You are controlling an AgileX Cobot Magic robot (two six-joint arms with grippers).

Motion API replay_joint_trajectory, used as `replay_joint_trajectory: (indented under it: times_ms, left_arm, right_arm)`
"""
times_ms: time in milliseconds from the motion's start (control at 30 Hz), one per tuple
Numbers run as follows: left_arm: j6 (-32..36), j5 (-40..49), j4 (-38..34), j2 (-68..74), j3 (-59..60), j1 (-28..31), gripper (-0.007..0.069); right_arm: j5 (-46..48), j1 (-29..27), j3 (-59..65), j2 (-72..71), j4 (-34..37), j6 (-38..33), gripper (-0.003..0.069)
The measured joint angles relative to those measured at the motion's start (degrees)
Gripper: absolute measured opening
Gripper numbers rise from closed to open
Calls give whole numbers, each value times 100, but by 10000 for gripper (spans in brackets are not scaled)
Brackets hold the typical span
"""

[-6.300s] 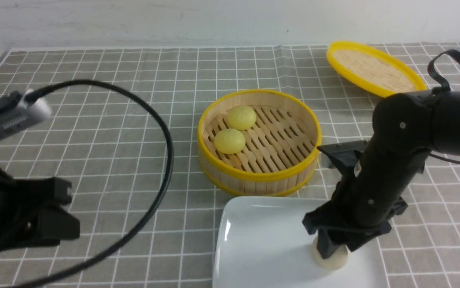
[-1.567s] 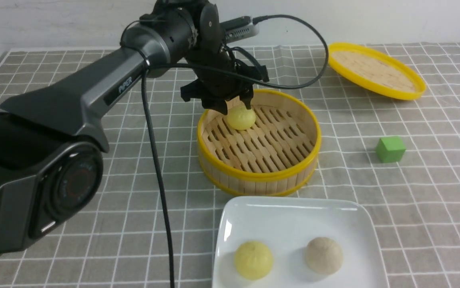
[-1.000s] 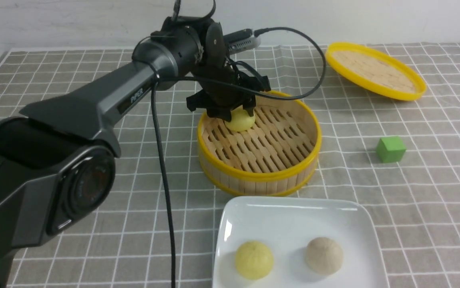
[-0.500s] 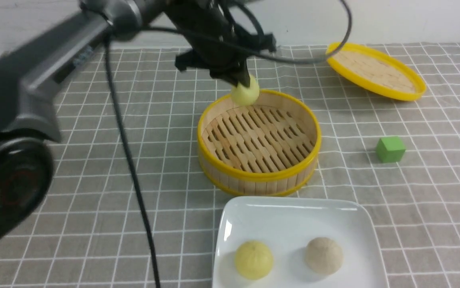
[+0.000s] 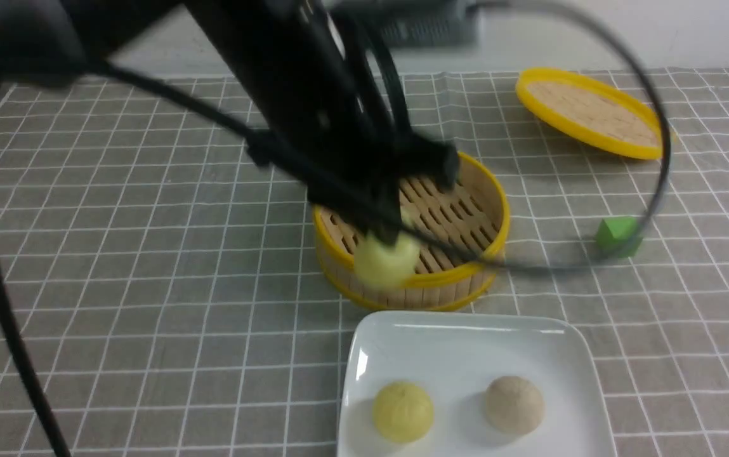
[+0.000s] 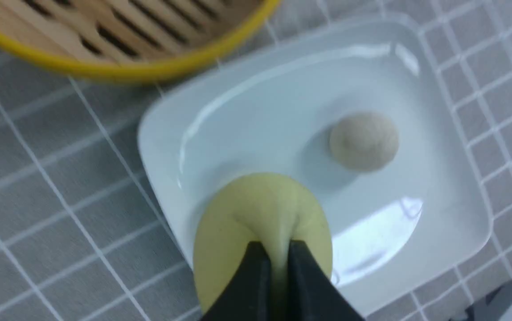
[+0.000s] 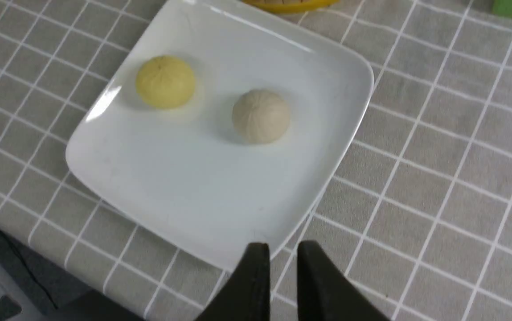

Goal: Put the steamed buns into the plate on the grey tablecloth.
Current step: 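Carry the bun from the bamboo steamer to the plate with the left gripper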

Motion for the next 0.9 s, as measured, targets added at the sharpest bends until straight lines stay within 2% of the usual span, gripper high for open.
replay_joint_trajectory:
  times_ms: [67,100,367,567,733,900]
  left_arm:
    - [8,-179,-2,118,282,-143,22]
    - [13,-554,-8,340,621,-285,24]
    - [-136,-1932,-124,1098,789,-370,33]
    - [-141,-2173,-151,1233,789,-370,67]
    - [-141,-2178,-137,1338,789,-370,199]
    - [-159,-2103,-149,1335,709,-370,421]
  right_arm:
    - [153,0,0,-88,53,0,117]
    - [249,0,0,-231,183,0,116]
    - [296,0,-16,-877,800,0,124]
    - [292,0,-23,-1090,1040,0,127]
    - [292,0,-23,-1129,881,0,85]
    - [292,0,-23,-1529,359,139,-13]
